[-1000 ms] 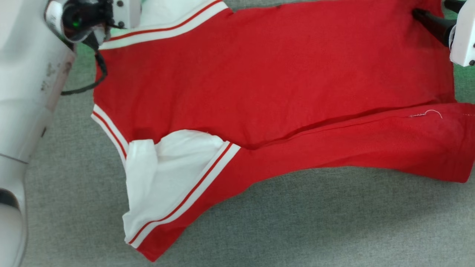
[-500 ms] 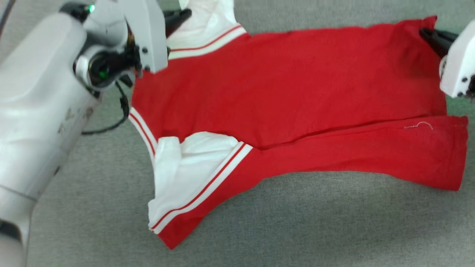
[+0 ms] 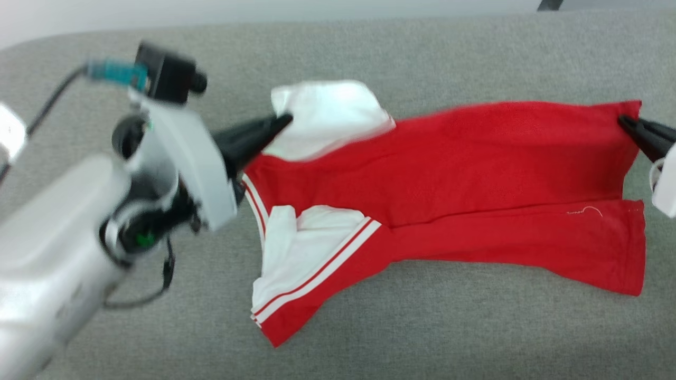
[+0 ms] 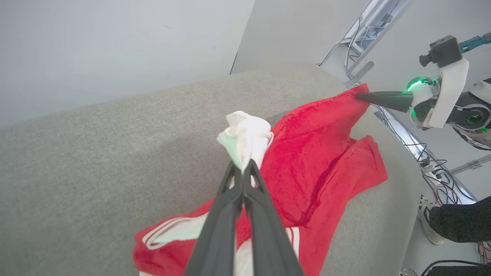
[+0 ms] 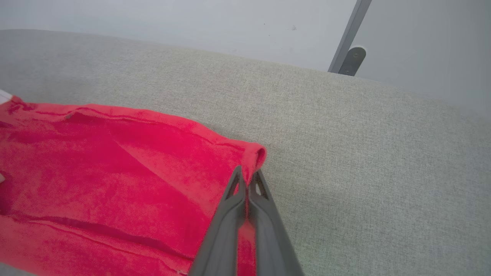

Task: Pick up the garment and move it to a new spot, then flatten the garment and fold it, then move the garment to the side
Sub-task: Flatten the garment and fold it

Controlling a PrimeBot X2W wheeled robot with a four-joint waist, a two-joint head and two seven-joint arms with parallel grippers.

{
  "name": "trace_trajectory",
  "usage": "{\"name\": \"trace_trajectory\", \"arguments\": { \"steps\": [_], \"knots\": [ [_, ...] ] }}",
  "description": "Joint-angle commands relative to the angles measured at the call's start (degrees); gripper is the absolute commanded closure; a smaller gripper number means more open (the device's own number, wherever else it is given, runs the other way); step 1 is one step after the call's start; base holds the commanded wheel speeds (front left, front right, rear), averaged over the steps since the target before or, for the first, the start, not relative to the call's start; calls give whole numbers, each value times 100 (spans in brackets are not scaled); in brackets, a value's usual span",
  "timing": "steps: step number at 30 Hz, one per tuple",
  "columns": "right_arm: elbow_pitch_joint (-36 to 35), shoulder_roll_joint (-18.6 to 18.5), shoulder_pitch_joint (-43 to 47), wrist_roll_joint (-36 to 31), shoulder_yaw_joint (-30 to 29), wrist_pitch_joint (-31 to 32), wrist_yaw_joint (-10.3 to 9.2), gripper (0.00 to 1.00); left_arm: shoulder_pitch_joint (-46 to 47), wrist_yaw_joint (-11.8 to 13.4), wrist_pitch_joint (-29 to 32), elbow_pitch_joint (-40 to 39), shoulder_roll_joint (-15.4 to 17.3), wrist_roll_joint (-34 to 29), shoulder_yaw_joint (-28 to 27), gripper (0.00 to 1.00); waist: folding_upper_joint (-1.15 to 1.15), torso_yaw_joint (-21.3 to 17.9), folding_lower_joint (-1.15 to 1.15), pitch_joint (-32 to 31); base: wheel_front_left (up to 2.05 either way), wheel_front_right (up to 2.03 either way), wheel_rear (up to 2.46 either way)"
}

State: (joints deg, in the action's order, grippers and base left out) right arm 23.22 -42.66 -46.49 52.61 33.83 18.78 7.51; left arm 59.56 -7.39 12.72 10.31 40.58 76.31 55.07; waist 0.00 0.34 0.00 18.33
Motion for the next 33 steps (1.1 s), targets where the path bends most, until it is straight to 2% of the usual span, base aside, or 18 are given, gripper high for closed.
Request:
{"name": "trace_trajectory", "arguments": {
  "steps": [1, 6, 9, 15, 19, 22, 33],
  "knots": [
    [-112, -100, 260, 63, -90, -64, -6, 100, -369, -13, -208, -313, 170, 81, -2, 100, 0, 133, 0, -210, 0, 0, 0],
    [-400, -363, 974, 263, -467, -192, -6, 100, -1193, 85, -771, -1079, 559, 135, -10, 100, 0, 229, 0, -256, 0, 0, 0],
    [-577, -507, 1470, 289, -708, -323, -6, 100, -1646, 253, -1097, -1462, 782, 157, -27, 100, 0, 251, 0, -236, 0, 0, 0],
    [-876, -541, 2249, 253, -1140, -460, -6, 100, -2464, 602, -1675, -1989, 1163, 179, -14, 100, 0, 258, 0, -135, 0, 0, 0],
    [-959, -465, 2501, 10, -1307, -436, -6, 100, -2722, 717, -1836, -1957, 1098, 107, 95, 100, 0, 262, 0, -61, 0, 0, 0],
    [-909, -311, 2543, -262, -1350, -428, -6, 100, -2762, 734, -1906, -1721, 903, -3, 189, 100, 0, 271, 0, 8, 0, 0, 0],
    [-579, 103, 2394, -594, -1336, -438, -6, 100, -2471, 512, -1897, -575, 144, -250, 430, 100, 0, 316, 0, 218, 0, 0, 0]
  ]
}}
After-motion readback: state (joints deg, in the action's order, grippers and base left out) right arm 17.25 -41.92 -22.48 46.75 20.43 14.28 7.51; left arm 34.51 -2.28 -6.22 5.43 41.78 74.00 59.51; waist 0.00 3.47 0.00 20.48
